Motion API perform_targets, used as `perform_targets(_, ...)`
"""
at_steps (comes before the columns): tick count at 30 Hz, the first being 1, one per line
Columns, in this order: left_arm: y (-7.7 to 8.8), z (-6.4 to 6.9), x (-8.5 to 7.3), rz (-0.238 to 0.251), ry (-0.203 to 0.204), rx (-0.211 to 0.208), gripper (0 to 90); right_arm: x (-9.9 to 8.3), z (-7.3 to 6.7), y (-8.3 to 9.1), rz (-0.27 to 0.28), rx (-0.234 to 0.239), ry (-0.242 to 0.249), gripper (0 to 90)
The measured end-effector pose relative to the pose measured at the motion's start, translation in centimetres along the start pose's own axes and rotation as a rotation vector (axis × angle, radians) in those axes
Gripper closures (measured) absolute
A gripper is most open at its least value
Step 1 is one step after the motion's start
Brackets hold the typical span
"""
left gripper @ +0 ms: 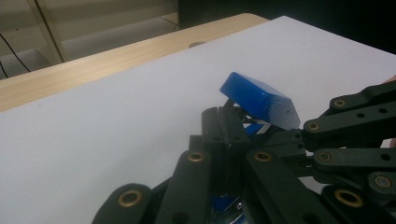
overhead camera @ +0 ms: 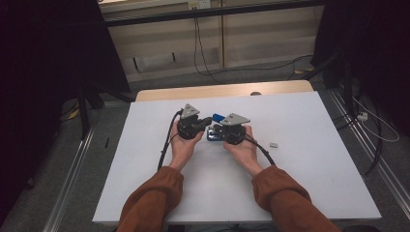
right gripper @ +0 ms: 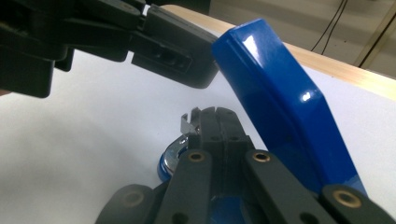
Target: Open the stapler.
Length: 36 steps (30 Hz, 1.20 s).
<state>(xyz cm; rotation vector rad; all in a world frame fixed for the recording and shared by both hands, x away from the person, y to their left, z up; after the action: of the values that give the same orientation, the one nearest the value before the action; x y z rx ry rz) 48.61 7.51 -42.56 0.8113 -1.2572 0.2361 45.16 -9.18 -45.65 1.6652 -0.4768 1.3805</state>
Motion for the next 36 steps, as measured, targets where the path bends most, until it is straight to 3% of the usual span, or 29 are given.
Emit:
perform_targets(7,0.0,-0.1,-0.1,0.005,0.008,-0.006,90.0,0.1,0.0,0.0,0.019,-0.023,-0.005,90.0)
perform_targets(10,-0.1,-0.4,-0.3,-0.018,0.030,-0.009,89.8,0.1,0.0,0.0,0.015,-0.018,-0.004,90.0)
perform_targets(13,-0.4,-0.8,-0.9,-0.050,0.019,0.005,90.0,0.0,0.0,-0.1,0.008,-0.016,0.001,90.0)
perform_targets(17,-0.5,-1.0,-1.2,-0.055,0.016,0.015,90.0,0.0,0.1,0.0,0.009,-0.016,0.001,90.0)
perform_targets(36,-1.1,-0.6,-1.7,-0.093,-0.006,-0.025,90.0,0.1,0.2,0.1,0.005,-0.013,0.003,90.0)
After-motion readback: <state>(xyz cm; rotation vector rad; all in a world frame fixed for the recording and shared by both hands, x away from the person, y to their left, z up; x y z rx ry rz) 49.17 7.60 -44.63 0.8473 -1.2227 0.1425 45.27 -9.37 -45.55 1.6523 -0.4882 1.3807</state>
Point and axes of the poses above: each handheld gripper's, and its own axes: y roughly backward along the jaws, x roughly out of its top, z roughly to its right, the point moved 1 cm from there along -y, roughly forward along the jaws, and after that the axes turned 3 degrees about z, right-handed, at the moved point
